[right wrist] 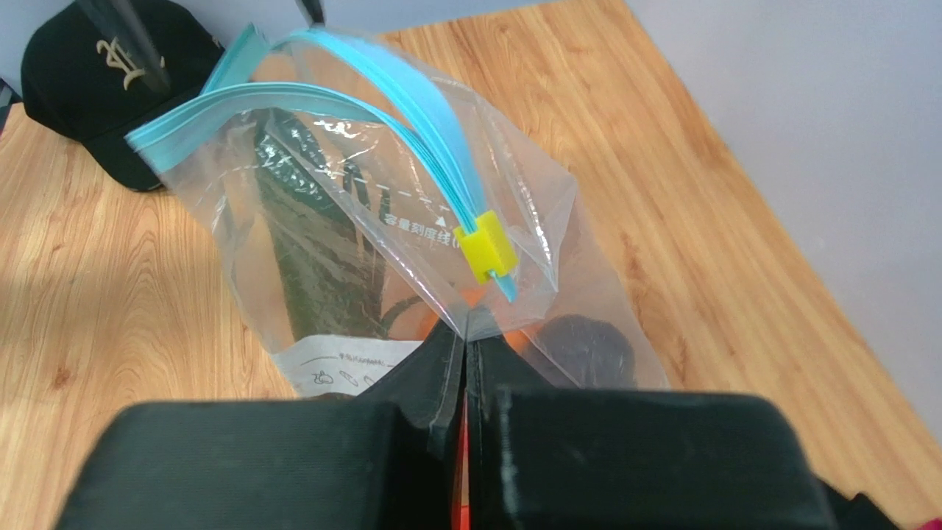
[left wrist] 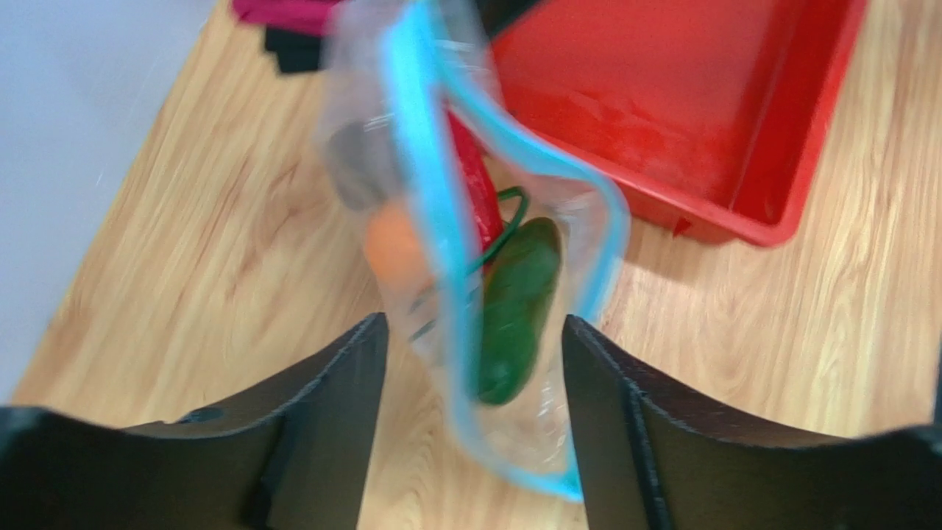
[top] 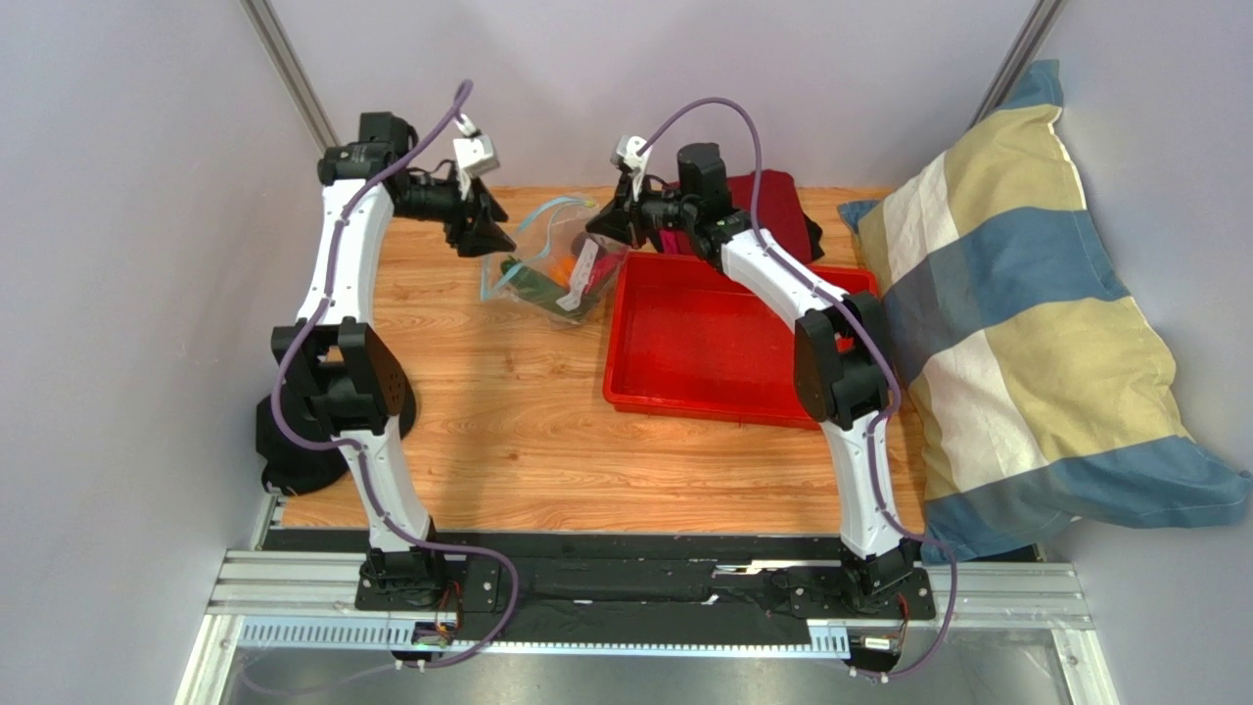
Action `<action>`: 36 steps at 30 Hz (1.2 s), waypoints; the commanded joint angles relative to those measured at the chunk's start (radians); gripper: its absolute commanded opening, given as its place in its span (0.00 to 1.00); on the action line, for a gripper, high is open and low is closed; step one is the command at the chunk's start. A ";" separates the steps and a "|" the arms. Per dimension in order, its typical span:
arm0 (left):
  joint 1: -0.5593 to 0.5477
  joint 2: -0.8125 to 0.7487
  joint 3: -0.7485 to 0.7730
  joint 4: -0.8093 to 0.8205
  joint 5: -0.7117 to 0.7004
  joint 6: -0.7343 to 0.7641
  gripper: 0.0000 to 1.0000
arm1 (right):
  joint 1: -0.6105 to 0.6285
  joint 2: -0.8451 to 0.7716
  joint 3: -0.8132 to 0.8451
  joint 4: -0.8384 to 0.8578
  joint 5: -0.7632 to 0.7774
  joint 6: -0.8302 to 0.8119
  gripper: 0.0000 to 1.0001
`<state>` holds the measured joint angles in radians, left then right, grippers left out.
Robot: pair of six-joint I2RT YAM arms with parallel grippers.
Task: Place the food in the zip-top bag and seal the zipper
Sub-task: Zip the zipper food storage bag at the center of the board.
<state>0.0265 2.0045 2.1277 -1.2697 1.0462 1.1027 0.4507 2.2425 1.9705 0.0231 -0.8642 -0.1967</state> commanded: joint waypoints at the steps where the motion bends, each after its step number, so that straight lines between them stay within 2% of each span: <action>1: 0.024 -0.070 0.069 0.193 -0.026 -0.517 0.68 | 0.020 -0.023 -0.005 0.072 0.051 0.046 0.00; 3: 0.007 -0.082 0.078 0.276 -0.105 -0.599 0.63 | 0.026 -0.017 -0.005 0.074 0.067 0.057 0.00; 7: -0.129 -0.090 0.097 0.282 -0.294 -0.523 0.57 | 0.031 -0.009 0.008 0.072 0.070 0.071 0.00; 8: -0.149 -0.079 0.112 0.282 -0.331 -0.512 0.50 | 0.031 -0.008 0.013 0.067 0.076 0.072 0.00; 9: -0.166 -0.073 0.121 0.282 -0.365 -0.504 0.47 | 0.034 -0.006 0.014 0.063 0.074 0.074 0.00; 12: -0.210 -0.046 0.162 0.299 -0.422 -0.512 0.47 | 0.040 -0.015 0.013 0.055 0.074 0.068 0.00; 18: -0.275 -0.026 0.161 0.326 -0.498 -0.408 0.47 | 0.040 -0.023 0.022 0.034 0.071 0.068 0.00; 24: -0.310 0.008 0.156 0.277 -0.560 -0.282 0.45 | 0.040 -0.026 0.022 0.034 0.060 0.069 0.00; 33: -0.324 0.054 0.156 0.285 -0.598 -0.227 0.45 | 0.040 -0.031 0.033 0.017 0.011 0.048 0.00; 36: -0.327 0.076 0.164 0.273 -0.611 -0.210 0.36 | 0.039 -0.034 0.034 0.014 0.011 0.048 0.00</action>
<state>-0.2913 2.0579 2.2608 -0.9787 0.4591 0.8364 0.4839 2.2425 1.9572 0.0174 -0.8230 -0.1356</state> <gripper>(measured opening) 0.412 0.006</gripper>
